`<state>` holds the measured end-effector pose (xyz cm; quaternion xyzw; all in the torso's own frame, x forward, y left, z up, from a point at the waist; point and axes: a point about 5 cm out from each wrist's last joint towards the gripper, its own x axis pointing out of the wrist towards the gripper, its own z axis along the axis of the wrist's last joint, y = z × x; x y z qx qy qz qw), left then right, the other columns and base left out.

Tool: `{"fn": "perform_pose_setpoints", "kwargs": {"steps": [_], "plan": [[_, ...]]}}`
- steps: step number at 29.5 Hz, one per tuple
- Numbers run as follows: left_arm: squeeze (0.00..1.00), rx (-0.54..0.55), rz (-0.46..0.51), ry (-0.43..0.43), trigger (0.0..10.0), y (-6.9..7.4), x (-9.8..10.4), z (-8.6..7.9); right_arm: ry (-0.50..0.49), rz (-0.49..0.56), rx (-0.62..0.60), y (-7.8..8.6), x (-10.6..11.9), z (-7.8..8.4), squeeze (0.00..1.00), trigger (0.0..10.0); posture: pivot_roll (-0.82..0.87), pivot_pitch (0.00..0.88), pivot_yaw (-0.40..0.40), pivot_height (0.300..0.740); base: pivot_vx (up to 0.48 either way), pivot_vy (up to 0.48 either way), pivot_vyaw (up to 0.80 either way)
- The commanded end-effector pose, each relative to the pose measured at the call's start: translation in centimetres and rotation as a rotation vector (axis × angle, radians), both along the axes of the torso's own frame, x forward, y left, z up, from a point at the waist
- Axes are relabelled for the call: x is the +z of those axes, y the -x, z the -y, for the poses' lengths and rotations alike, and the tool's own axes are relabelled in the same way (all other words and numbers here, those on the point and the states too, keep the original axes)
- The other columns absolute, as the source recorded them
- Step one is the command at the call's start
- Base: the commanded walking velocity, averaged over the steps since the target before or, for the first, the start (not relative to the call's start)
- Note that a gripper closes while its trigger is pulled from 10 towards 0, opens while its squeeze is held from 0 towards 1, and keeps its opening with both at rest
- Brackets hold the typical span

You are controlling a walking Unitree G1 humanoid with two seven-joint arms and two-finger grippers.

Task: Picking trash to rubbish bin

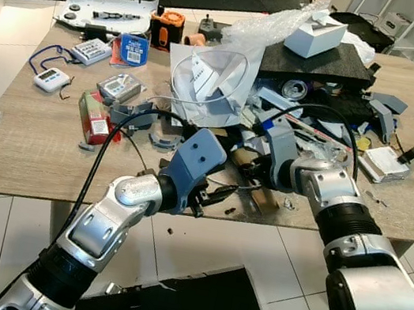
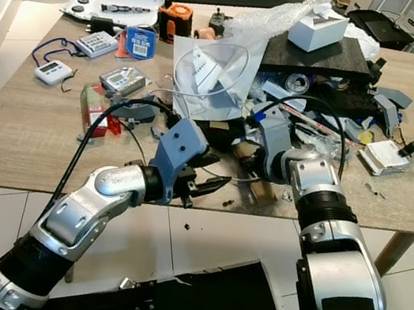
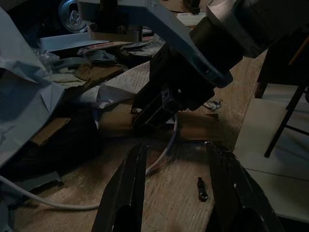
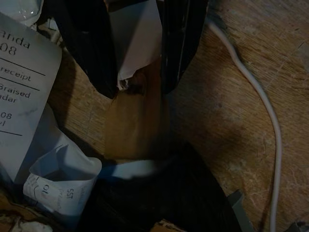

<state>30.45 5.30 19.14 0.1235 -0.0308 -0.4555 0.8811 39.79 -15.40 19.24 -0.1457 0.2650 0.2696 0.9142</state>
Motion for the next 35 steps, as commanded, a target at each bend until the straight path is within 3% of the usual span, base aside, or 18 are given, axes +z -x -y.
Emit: {"fn": "perform_pose_setpoints", "kwargs": {"steps": [1, 9, 13, 14, 16, 17, 24, 25, 28, 30, 31, 32, 35], "plan": [[0.00, -0.019, -0.007, -0.014, 10.0, 0.2, -0.4, 0.5, 0.039, -0.098, -0.052, 0.7, -2.3, 1.2, 0.00, 0.0, 0.05, 0.205, -0.037, 0.740, 0.000, 0.000, 0.00], [0.00, -0.019, -0.008, -0.015, 10.0, 0.2, -0.4, 0.5, 0.031, -0.108, -0.053, 0.7, -2.4, 1.3, 0.00, 0.0, 0.05, 0.207, -0.037, 0.740, 0.000, 0.000, 0.00], [0.00, -0.019, -0.006, -0.013, 10.0, 0.2, -0.4, 0.4, -0.010, -0.105, 0.001, 0.7, -1.4, 1.2, 0.00, 0.0, 0.05, 0.207, -0.037, 0.740, 0.000, 0.000, 0.00], [0.00, -0.017, -0.006, -0.014, 10.0, 0.2, -0.3, 0.4, -0.032, -0.102, 0.034, 0.7, -0.7, 1.1, 0.00, 0.9, 0.05, 0.207, -0.037, 0.740, 0.000, 0.000, 0.00], [0.00, -0.016, -0.005, -0.015, 10.0, 0.1, -0.3, 0.3, -0.058, -0.099, 0.074, 0.8, 0.3, 0.9, 0.00, 1.1, 0.05, 0.207, -0.037, 0.740, 0.000, 0.000, 0.00], [0.00, -0.016, -0.005, -0.016, 10.0, 0.1, -0.3, 0.3, -0.063, -0.090, 0.100, 0.9, 1.1, 1.0, 0.00, 2.0, 0.05, 0.207, -0.037, 0.740, 0.000, 0.000, 0.00], [0.00, -0.020, -0.005, -0.017, 10.0, 0.1, -0.4, 0.5, -0.028, -0.045, 0.130, 0.9, 3.1, 1.9, 0.00, 2.4, 0.05, 0.207, -0.037, 0.740, 0.000, 0.000, 0.00], [0.00, -0.021, -0.005, -0.017, 10.0, 0.1, -0.4, 0.5, -0.026, -0.031, 0.119, 0.8, 3.4, 2.1, 0.00, 3.2, 0.05, 0.207, -0.037, 0.740, 0.000, 0.000, 0.00], [0.00, -0.022, -0.005, -0.016, 10.0, 0.1, -0.4, 0.6, -0.026, -0.013, 0.105, 0.7, 3.9, 2.5, 0.00, 3.1, 0.05, 0.207, -0.037, 0.740, 0.000, 0.000, 0.00], [0.00, -0.018, -0.002, -0.019, 10.0, 0.1, -0.4, 0.5, -0.033, 0.017, 0.088, 0.7, 4.8, 2.8, 0.00, 2.2, 0.05, 0.207, -0.037, 0.740, 0.000, 0.000, 0.00], [0.00, -0.015, -0.001, -0.020, 10.0, 0.1, -0.4, 0.5, -0.036, 0.030, 0.081, 0.6, 5.2, 2.9, 0.00, 2.2, 0.05, 0.207, -0.037, 0.740, 0.000, 0.000, 0.00], [0.00, -0.012, -0.001, -0.021, 10.0, 0.0, -0.4, 0.4, -0.036, 0.045, 0.075, 0.6, 5.6, 3.0, 0.00, 1.4, 0.05, 0.207, -0.037, 0.740, 0.000, 0.000, 0.00], [0.00, -0.011, -0.001, -0.022, 10.0, 0.0, -0.4, 0.4, -0.035, 0.053, 0.073, 0.6, 5.8, 3.0, 0.00, 1.0, 0.05, 0.207, -0.037, 0.740, 0.000, 0.000, 0.00]]}}
